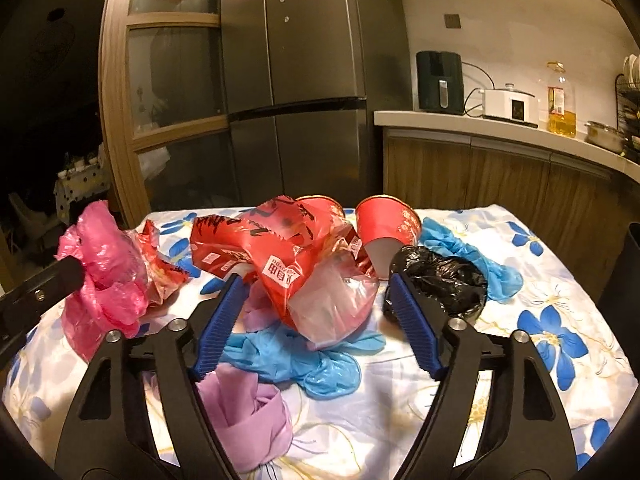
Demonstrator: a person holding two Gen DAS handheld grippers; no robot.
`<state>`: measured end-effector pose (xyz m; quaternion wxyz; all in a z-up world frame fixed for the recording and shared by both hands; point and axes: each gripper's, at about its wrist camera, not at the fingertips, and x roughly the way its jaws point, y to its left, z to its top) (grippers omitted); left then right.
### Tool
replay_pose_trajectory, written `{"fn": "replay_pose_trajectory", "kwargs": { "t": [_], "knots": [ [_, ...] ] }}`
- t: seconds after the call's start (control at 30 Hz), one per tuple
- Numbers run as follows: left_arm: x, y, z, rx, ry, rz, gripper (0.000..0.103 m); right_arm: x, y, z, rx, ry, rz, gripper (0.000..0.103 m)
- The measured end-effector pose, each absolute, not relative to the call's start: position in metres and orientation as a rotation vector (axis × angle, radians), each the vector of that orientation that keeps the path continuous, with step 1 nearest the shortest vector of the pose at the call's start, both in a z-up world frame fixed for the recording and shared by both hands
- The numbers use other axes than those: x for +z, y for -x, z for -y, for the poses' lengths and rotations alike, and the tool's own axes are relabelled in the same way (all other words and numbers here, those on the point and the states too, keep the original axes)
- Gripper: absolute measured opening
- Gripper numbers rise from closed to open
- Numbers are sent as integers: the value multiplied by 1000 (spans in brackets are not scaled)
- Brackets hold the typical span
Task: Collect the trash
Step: 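Grasp the pink bag with the left tool while the right tool grasps the red snack bag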
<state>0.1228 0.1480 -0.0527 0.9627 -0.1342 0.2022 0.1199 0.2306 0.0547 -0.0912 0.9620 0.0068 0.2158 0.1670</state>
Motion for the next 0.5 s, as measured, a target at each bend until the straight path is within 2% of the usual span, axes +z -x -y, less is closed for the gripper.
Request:
{"fn": "replay_pose_trajectory", "kwargs": {
  "t": [0.07,0.1,0.17,0.23,0.33,0.5],
  "knots": [
    [-54,-124,-146,237,265,-413,11,-94,-235,-56,344,-15,-459,51],
    [-54,-125,-145,235,263,-415,11,-95,-236,-56,348,-16,-465,47],
    [-55,-127,-143,228,262,-420,11,-95,-238,-55,359,-19,-474,23],
    [-55,-128,-142,226,261,-423,11,-94,-237,-52,365,-18,-471,13],
    [-53,-126,-140,224,258,-417,11,-88,-229,-46,369,-26,-438,7],
    [-46,-122,-132,218,255,-406,11,-68,-212,-27,374,-68,-381,5]
  ]
}}
